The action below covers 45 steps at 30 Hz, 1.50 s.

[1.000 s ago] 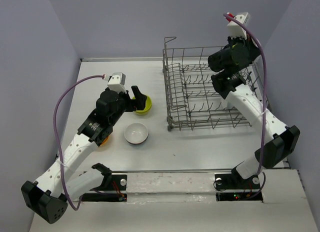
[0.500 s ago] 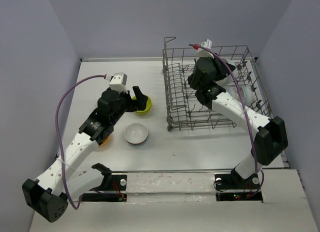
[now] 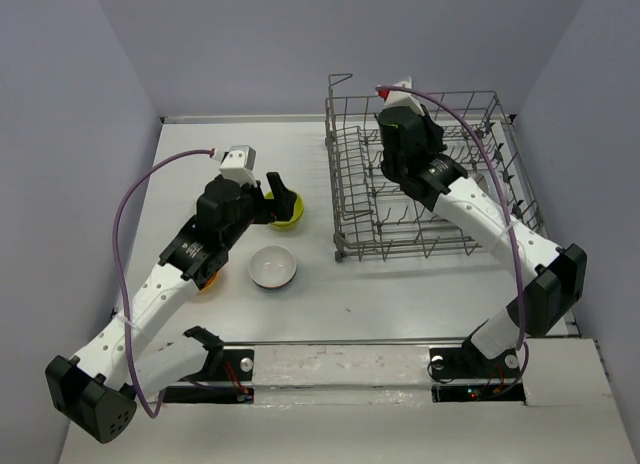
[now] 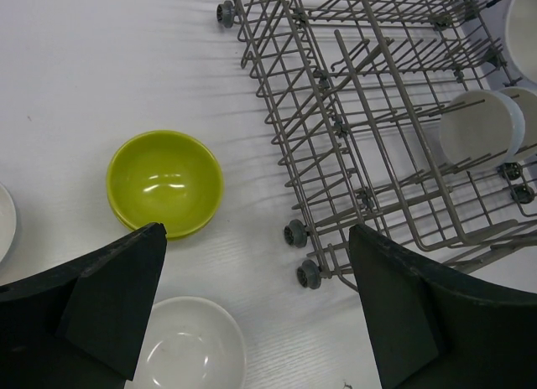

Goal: Load the bowls into the dish rack
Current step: Insert the bowl into the dish rack.

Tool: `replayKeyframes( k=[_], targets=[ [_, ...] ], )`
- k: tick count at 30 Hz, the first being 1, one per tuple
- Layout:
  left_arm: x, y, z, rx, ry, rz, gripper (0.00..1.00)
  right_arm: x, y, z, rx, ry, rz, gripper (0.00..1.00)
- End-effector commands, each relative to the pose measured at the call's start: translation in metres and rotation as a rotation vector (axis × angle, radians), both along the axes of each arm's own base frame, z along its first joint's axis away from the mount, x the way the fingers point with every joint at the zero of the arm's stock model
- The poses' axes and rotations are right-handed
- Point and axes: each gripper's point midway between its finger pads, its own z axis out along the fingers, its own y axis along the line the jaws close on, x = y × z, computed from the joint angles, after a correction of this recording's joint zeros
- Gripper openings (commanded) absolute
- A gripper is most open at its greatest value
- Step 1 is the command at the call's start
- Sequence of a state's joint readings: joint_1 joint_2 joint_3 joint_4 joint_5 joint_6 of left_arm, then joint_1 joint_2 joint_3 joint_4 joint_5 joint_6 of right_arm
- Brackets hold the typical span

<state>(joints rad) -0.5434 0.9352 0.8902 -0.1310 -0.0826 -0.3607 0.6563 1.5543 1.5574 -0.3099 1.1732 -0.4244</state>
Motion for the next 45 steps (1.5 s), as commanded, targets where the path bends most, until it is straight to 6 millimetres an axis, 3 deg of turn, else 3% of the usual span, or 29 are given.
replayKeyframes(
  k=[1, 12, 19, 45],
  targets=[
    [0.001, -0.005, 0.005, -0.017, -0.027, -0.018, 0.99, 0.003, 0.014, -0.011, 0.054, 0.039, 0.060, 0.01],
    [-0.001, -0.008, 0.005, -0.020, -0.028, -0.032, 0.99, 0.006, -0.017, -0.026, -0.101, 0.083, -0.105, 0.01],
    [-0.001, -0.009, 0.004, -0.015, -0.025, -0.034, 0.99, -0.015, -0.048, -0.020, -0.258, 0.088, -0.230, 0.01],
    [-0.001, -0.013, 0.000, -0.009, -0.015, -0.042, 0.99, -0.008, -0.045, -0.065, -0.435, 0.230, -0.235, 0.01]
  ],
)
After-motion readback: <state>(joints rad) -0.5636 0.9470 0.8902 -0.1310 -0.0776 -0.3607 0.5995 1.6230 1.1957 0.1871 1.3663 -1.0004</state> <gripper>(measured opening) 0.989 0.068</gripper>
